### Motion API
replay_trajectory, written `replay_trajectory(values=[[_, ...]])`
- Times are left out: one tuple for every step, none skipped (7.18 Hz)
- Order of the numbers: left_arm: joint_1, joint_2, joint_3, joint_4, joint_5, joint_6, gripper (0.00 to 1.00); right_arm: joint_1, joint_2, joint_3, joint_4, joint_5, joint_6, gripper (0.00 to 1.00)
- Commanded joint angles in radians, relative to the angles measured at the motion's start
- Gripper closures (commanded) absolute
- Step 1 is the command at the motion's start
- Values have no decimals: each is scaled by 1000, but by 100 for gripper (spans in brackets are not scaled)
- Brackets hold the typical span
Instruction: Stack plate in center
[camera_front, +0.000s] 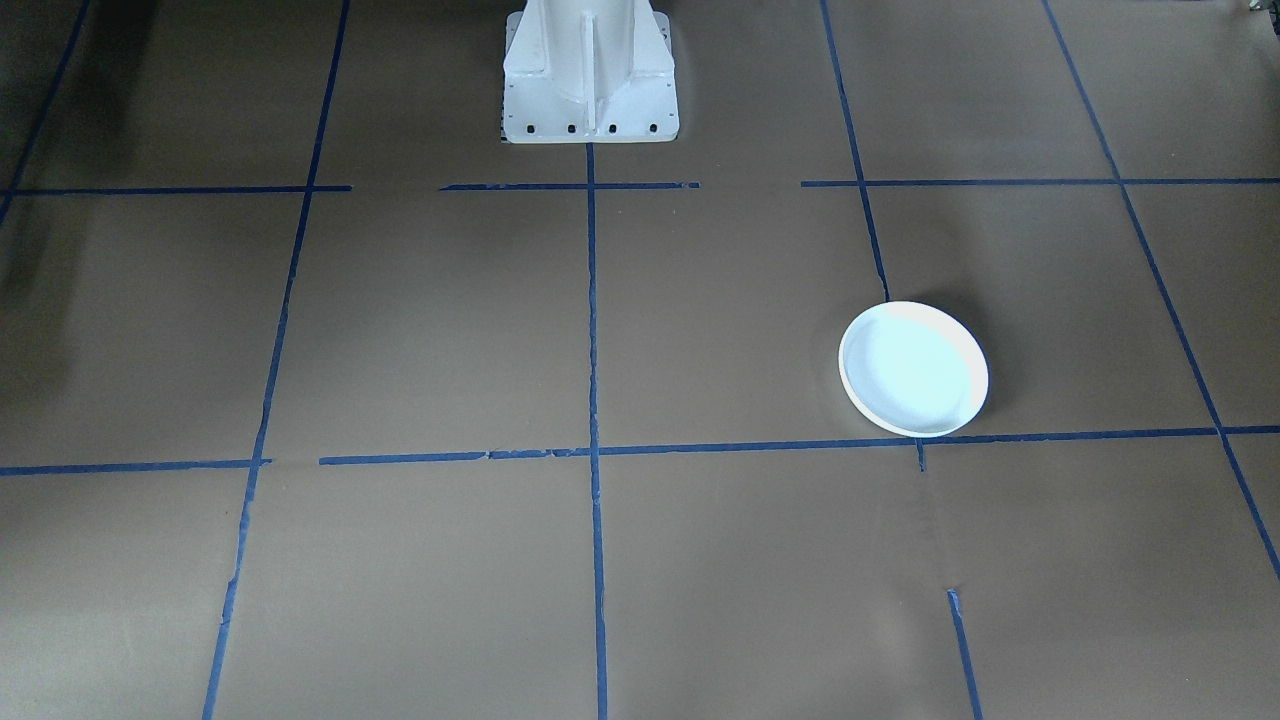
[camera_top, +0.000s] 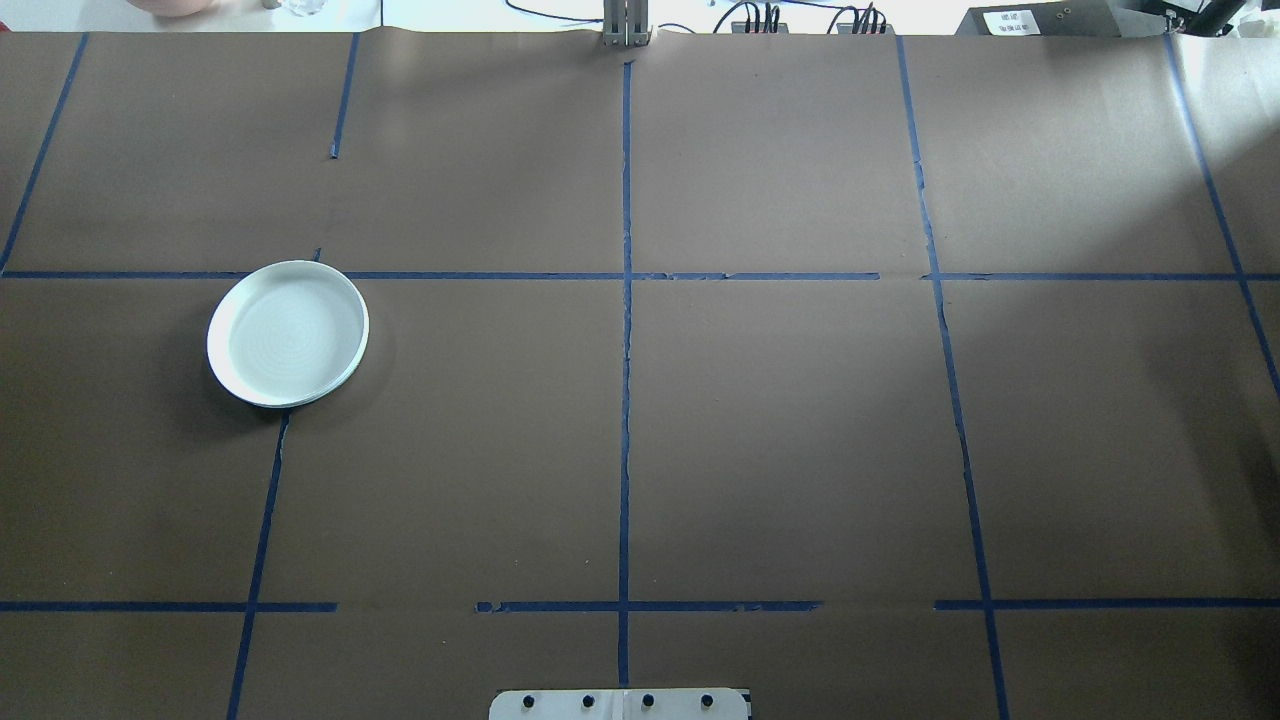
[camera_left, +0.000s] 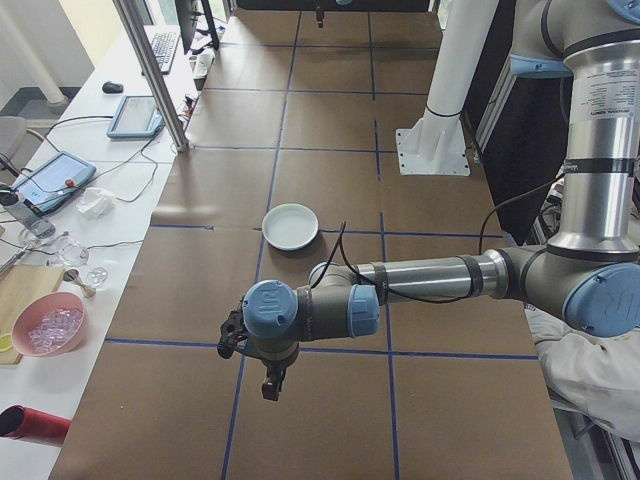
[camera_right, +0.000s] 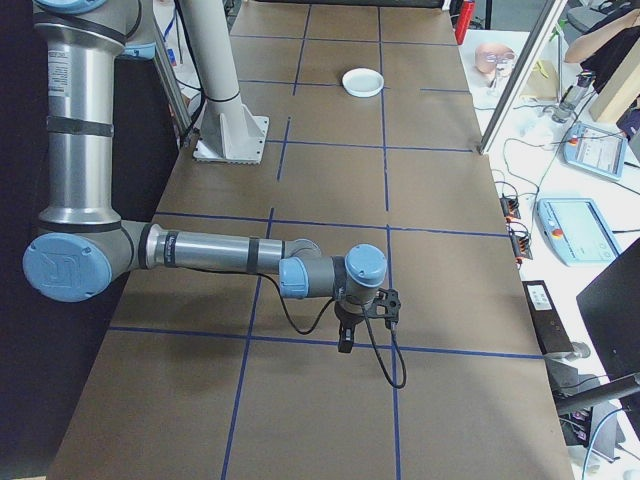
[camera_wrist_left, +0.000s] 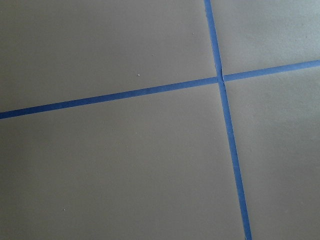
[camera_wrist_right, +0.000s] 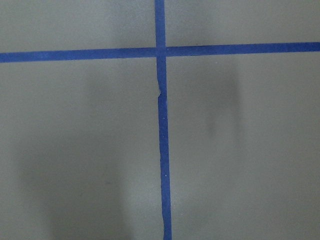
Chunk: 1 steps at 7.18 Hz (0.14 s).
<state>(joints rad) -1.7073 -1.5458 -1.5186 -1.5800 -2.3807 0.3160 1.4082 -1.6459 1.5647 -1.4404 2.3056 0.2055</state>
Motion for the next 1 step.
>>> replay_trajectory(values=[[0, 1, 0, 0, 0, 0, 0, 0, 0, 0, 0, 0, 0, 0]])
